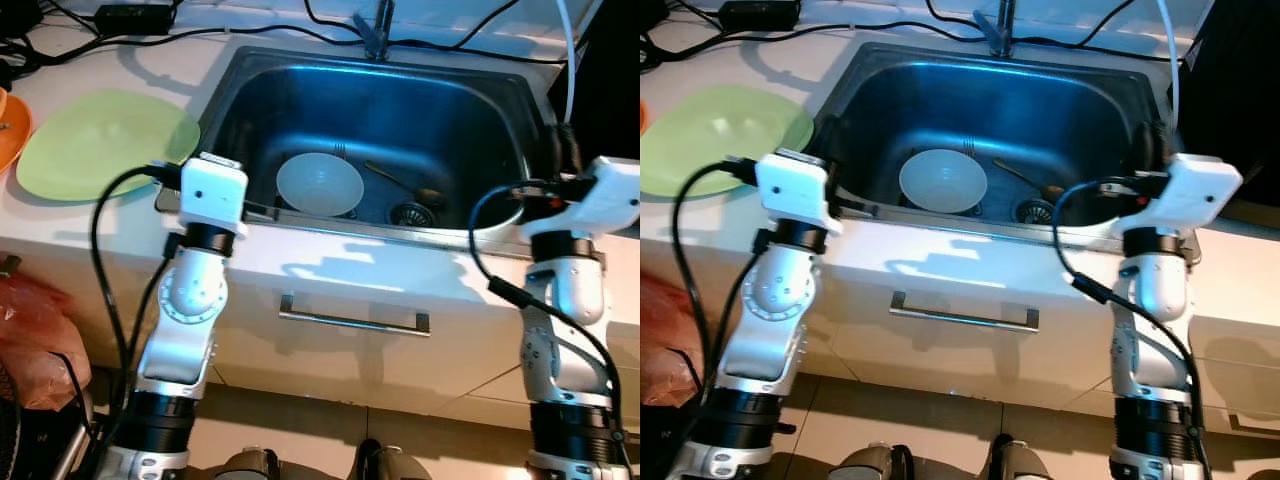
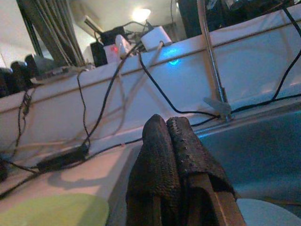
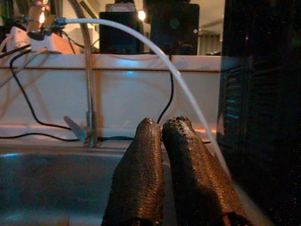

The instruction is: Kitchen organization

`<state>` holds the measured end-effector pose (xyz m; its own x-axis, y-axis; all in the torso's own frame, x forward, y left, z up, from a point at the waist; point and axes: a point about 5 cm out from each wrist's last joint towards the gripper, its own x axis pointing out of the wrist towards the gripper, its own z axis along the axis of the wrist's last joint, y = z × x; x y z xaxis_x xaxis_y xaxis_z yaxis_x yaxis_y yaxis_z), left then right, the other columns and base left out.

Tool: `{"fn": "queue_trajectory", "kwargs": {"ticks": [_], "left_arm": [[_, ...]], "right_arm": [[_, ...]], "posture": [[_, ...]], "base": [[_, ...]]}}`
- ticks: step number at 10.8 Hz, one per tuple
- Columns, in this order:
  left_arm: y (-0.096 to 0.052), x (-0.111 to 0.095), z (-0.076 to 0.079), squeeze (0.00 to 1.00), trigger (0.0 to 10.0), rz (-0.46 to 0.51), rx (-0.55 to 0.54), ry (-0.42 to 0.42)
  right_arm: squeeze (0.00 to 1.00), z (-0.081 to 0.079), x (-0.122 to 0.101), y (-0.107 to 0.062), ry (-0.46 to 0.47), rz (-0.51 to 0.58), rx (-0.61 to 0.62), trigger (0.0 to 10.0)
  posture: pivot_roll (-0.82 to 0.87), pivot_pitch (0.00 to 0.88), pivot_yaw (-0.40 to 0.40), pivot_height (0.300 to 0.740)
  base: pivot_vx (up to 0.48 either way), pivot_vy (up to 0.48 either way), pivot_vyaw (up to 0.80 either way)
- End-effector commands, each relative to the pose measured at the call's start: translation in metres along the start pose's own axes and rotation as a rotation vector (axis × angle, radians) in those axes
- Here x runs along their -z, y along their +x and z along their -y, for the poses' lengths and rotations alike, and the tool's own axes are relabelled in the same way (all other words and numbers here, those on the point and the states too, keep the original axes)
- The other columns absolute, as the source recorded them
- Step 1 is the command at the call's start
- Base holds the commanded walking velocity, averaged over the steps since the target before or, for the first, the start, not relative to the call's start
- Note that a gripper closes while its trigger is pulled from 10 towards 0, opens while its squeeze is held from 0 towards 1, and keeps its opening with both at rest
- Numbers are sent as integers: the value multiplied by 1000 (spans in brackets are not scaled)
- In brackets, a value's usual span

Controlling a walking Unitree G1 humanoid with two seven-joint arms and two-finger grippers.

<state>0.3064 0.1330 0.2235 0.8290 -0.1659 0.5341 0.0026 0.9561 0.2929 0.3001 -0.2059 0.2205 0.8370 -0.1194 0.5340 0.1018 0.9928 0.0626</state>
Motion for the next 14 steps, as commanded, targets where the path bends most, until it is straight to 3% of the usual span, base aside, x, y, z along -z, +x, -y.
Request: {"fn": "queue_trajectory", "kwargs": {"ticks": [1,4,8,10,14], "left_arm": [[-2,-4,-5,0,10000,15,-23,15],[-7,-3,-15,0,10000,-23,-107,-62],[-13,12,-3,0,10000,-73,-91,-72],[-22,22,3,0,10000,-102,-83,-72],[-27,24,-5,0,10000,-97,-95,-52]], "right_arm": [[0,4,-6,-1,-19,11,15,10000],[0,-4,-2,1,8,-7,-5,10000],[0,-15,8,-3,51,-40,-17,10000],[0,-16,17,-13,1,-61,-38,10000],[0,-13,19,-18,-21,-57,-29,10000]], "posture": [[36,144,-9,740],[58,151,-20,740],[52,153,-18,740],[44,155,-15,740],[48,158,-12,740]], "base": [[0,0,0],[0,0,0],[0,0,0],[0,0,0],[0,0,0]]}}
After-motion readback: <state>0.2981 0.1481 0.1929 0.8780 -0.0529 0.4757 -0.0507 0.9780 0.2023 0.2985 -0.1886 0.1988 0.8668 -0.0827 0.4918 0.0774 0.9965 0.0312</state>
